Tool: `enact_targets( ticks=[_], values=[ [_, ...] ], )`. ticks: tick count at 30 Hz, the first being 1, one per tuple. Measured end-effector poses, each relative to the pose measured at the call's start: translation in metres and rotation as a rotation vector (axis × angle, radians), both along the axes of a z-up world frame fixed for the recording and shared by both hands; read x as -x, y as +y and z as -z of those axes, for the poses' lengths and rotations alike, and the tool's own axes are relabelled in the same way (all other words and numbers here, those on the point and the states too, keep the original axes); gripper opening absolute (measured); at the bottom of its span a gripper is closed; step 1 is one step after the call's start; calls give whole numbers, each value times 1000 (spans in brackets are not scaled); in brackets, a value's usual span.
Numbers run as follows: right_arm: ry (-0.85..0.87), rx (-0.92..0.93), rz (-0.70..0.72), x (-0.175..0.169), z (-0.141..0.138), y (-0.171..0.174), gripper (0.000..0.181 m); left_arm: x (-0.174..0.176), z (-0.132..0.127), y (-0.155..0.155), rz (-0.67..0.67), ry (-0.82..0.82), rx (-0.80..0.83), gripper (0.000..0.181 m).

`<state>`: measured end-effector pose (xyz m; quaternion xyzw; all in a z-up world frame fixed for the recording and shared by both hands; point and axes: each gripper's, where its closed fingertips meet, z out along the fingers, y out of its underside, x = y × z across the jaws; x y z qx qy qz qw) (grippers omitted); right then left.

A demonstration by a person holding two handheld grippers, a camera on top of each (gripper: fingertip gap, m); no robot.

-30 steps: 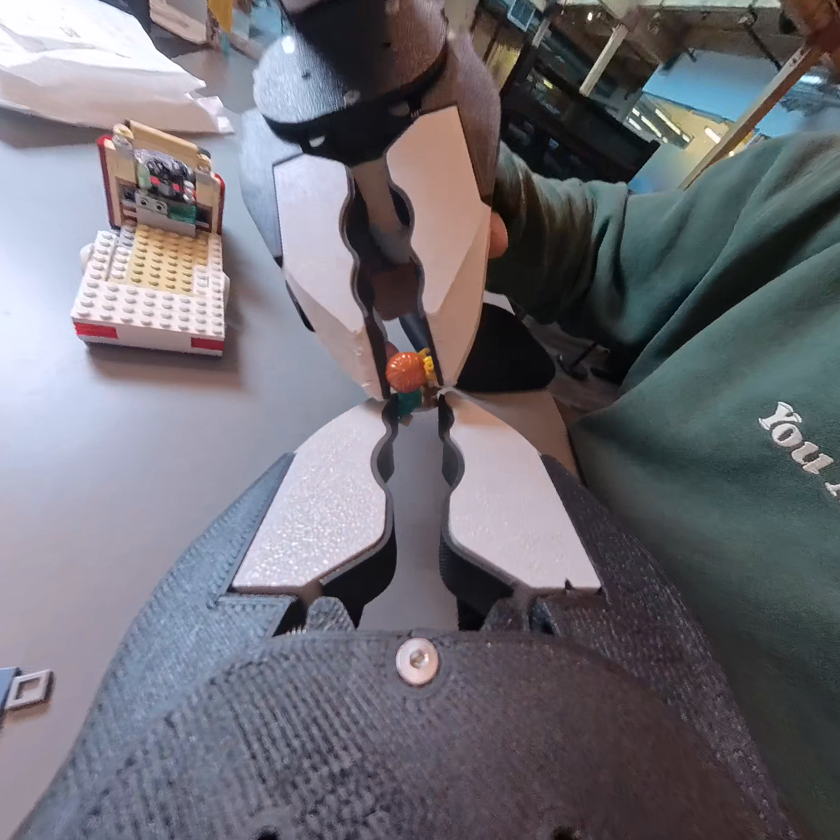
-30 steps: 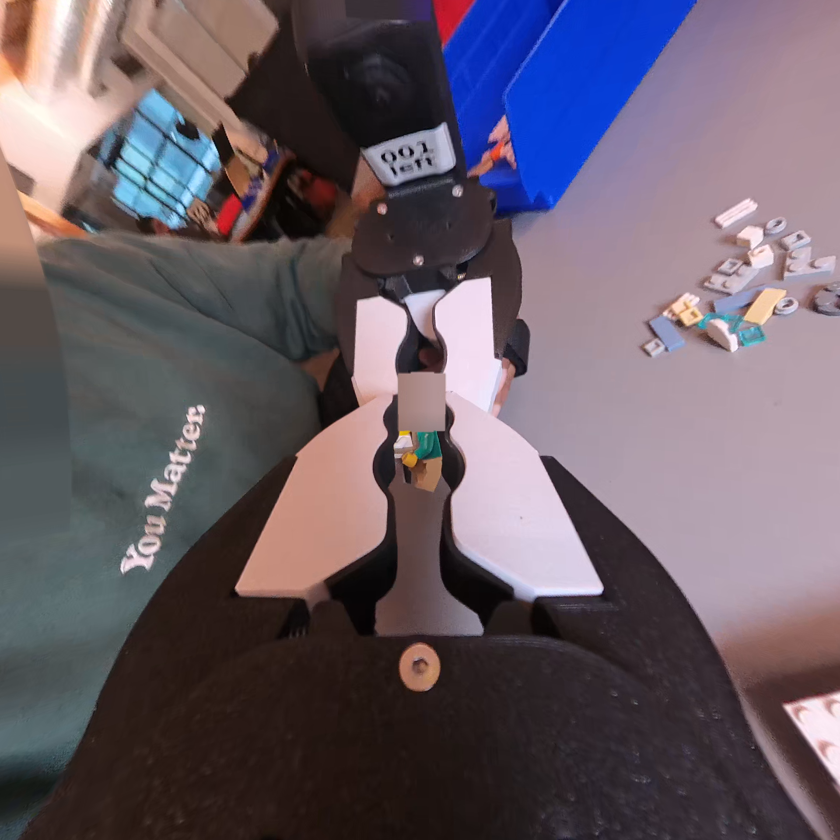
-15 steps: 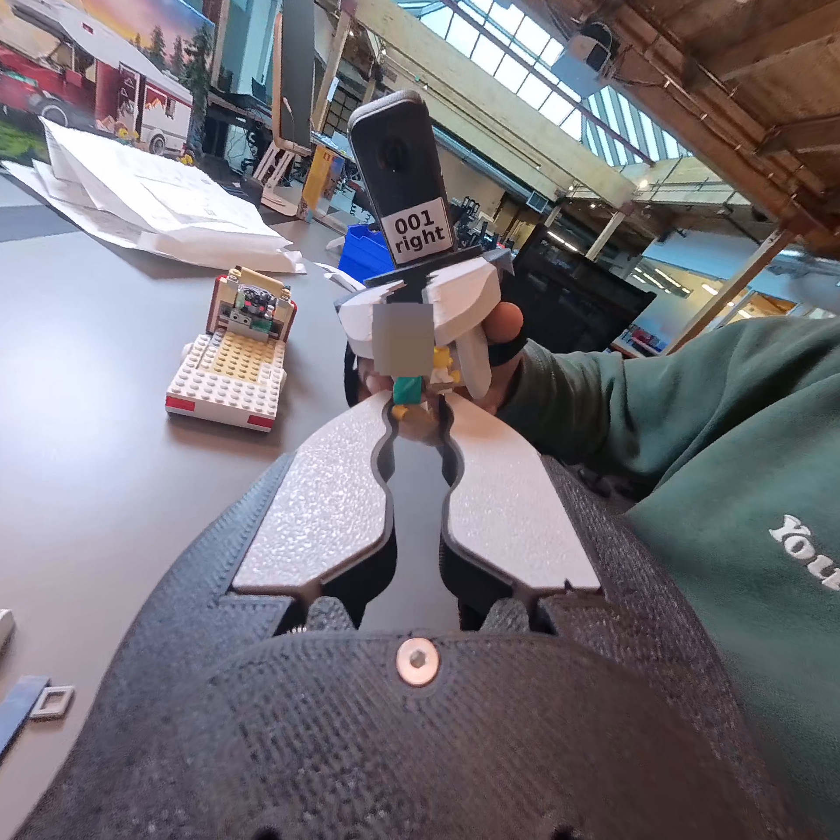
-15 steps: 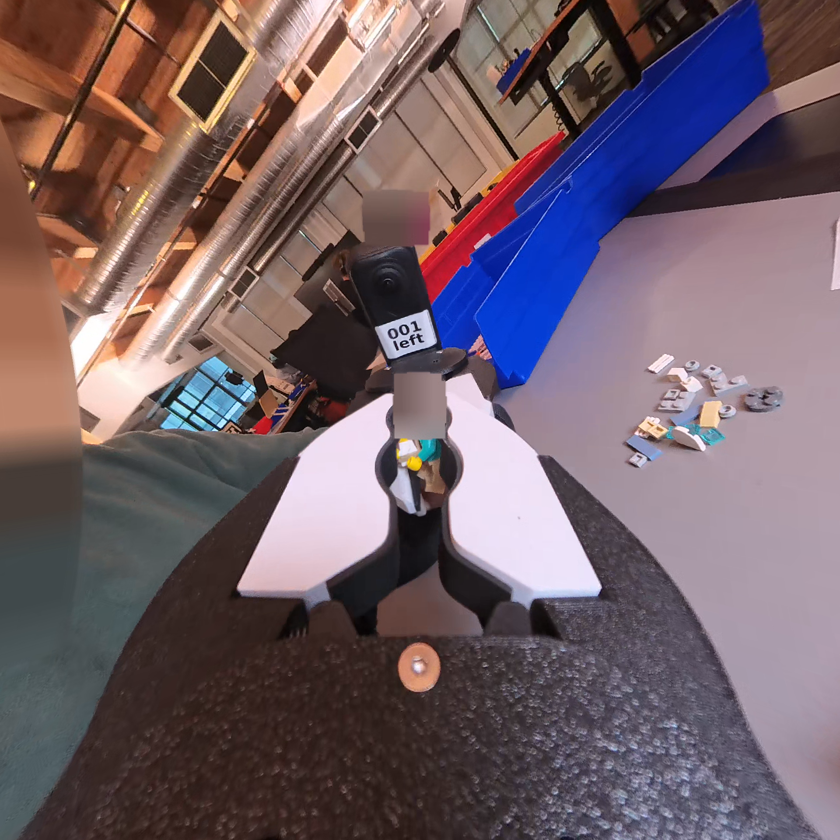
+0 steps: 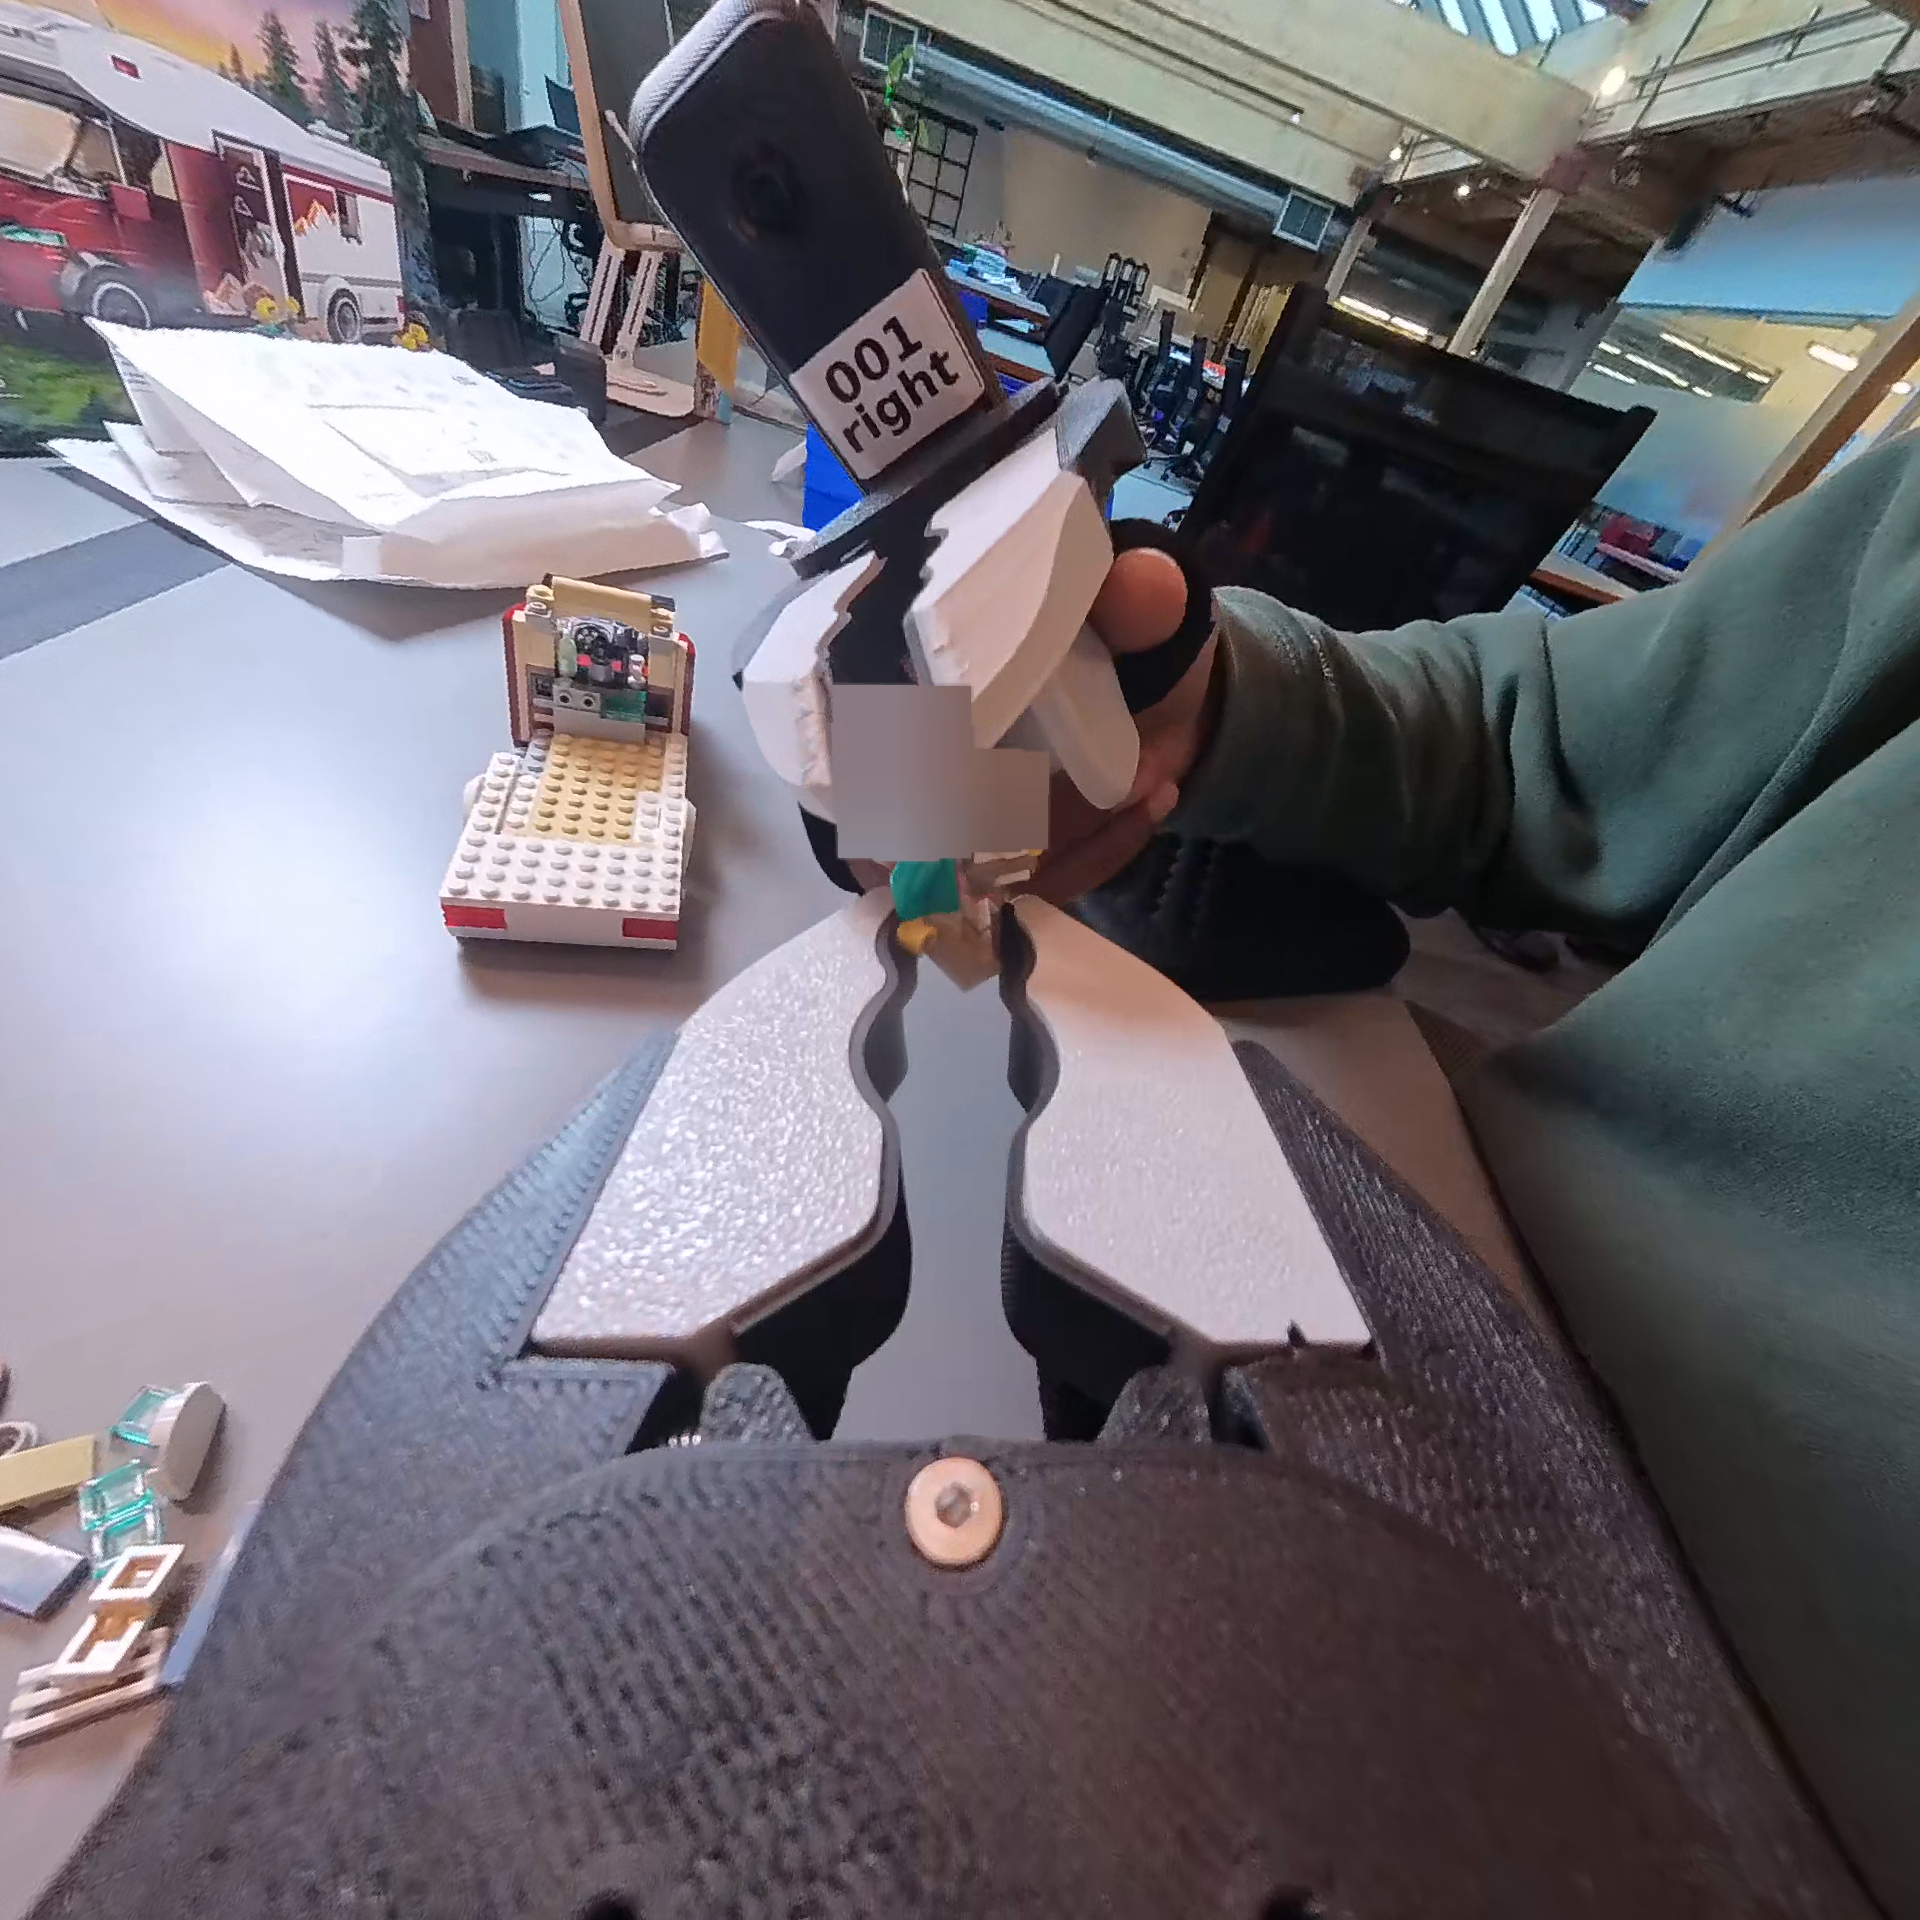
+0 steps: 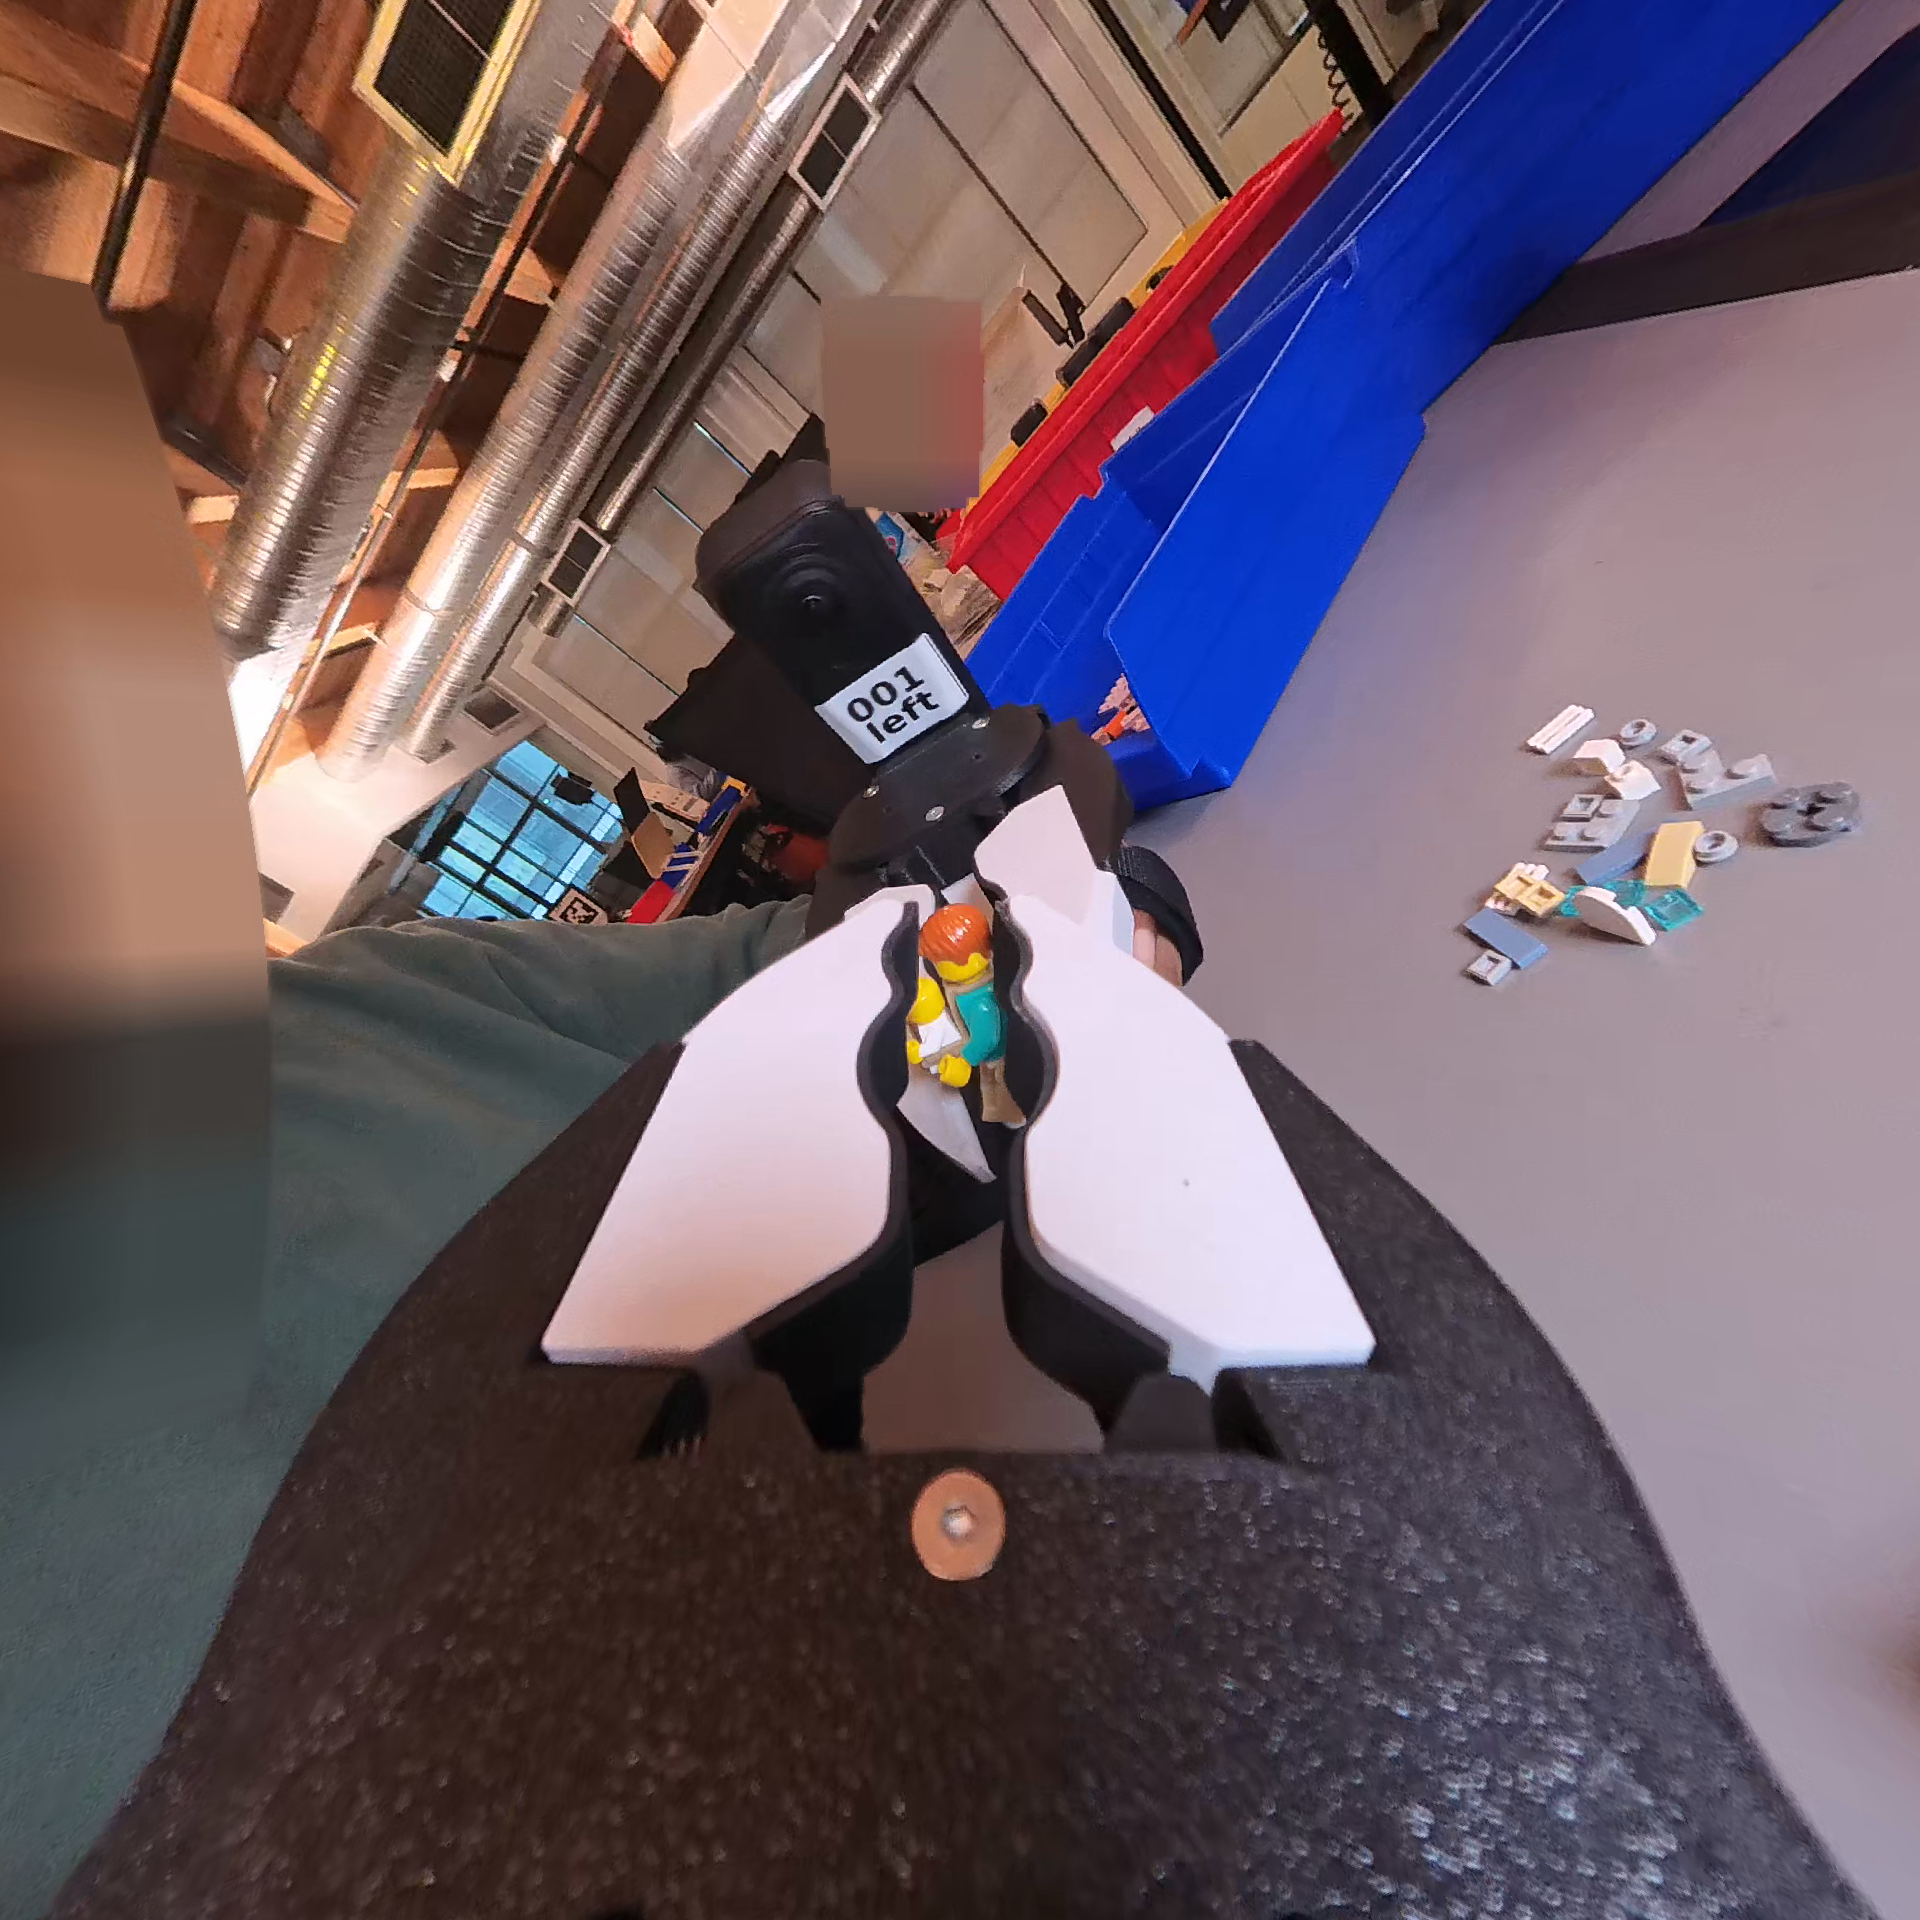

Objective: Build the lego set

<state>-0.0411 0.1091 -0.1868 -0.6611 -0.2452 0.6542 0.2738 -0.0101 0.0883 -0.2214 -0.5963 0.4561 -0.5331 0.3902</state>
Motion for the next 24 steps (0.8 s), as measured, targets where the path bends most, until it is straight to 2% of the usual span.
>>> enact_targets(
  ticks=[7,12,15,17,20,24],
  values=[
    [40,55,-4,-1,3,3,13,1,5,3,-21,34,-78,15],
    [64,-6,27,-1,-2,4,13,1,-1,2,-10,-26,-14,14],
    [64,-94,80,-2,-8,6,13,1,-7,4,-16,-74,70,23],
    [73,-132,109,-3,-12,7,13,1,-7,7,-42,-84,92,10],
    [65,-182,142,-4,-15,8,13,3,-10,10,-64,-100,115,9],
    [59,-210,158,-2,-17,6,13,4,-9,12,-101,-75,41,8]
  ],
)
